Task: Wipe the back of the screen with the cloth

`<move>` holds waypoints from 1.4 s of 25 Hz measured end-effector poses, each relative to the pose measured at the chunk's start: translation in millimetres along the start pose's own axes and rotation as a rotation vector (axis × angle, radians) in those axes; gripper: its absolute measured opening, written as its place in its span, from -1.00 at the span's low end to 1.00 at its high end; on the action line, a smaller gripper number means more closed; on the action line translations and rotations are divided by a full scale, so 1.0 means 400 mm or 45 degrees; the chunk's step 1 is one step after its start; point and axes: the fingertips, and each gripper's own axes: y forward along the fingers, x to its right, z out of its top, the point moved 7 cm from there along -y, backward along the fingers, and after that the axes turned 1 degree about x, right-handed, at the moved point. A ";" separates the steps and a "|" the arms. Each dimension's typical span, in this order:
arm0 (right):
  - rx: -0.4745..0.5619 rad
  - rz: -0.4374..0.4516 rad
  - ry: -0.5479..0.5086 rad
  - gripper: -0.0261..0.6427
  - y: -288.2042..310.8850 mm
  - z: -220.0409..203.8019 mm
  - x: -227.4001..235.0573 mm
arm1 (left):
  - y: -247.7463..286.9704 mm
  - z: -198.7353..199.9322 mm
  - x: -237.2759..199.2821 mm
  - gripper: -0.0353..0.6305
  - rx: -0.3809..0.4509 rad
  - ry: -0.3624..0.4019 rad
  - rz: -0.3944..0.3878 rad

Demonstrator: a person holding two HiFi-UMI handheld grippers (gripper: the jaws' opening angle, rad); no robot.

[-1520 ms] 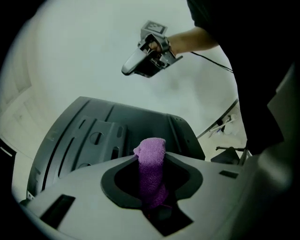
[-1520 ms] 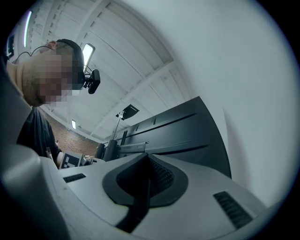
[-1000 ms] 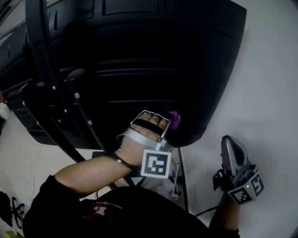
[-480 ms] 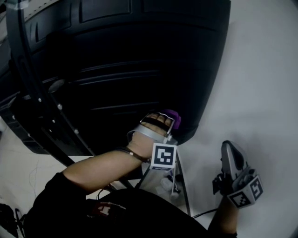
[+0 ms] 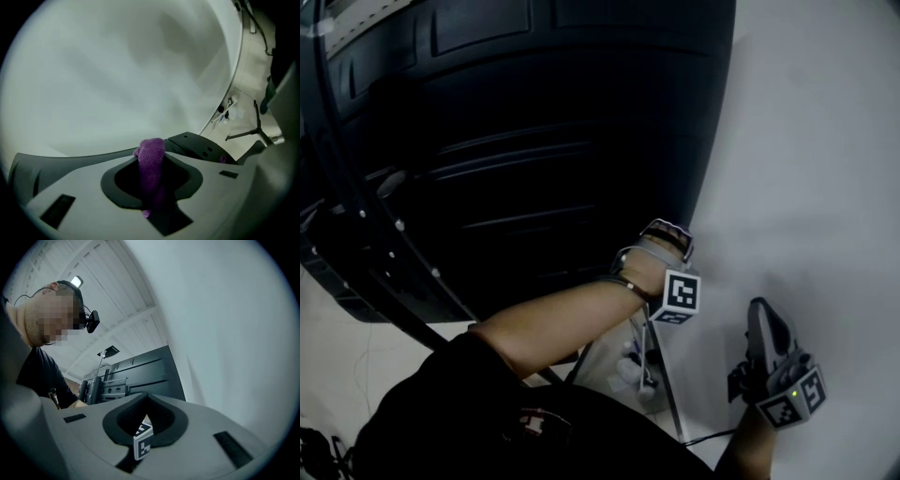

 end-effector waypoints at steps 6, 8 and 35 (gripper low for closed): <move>-0.043 0.003 -0.001 -0.89 0.024 -0.004 0.005 | -0.054 -0.014 0.027 -0.56 0.126 -0.084 -0.028; -0.053 0.021 0.001 -0.89 0.043 -0.004 0.005 | -0.122 -0.071 0.056 -0.56 0.158 -0.172 -0.004; -0.126 0.115 0.130 -0.89 0.108 -0.110 -0.001 | -0.112 -0.235 0.318 -0.57 -0.150 -0.420 -0.334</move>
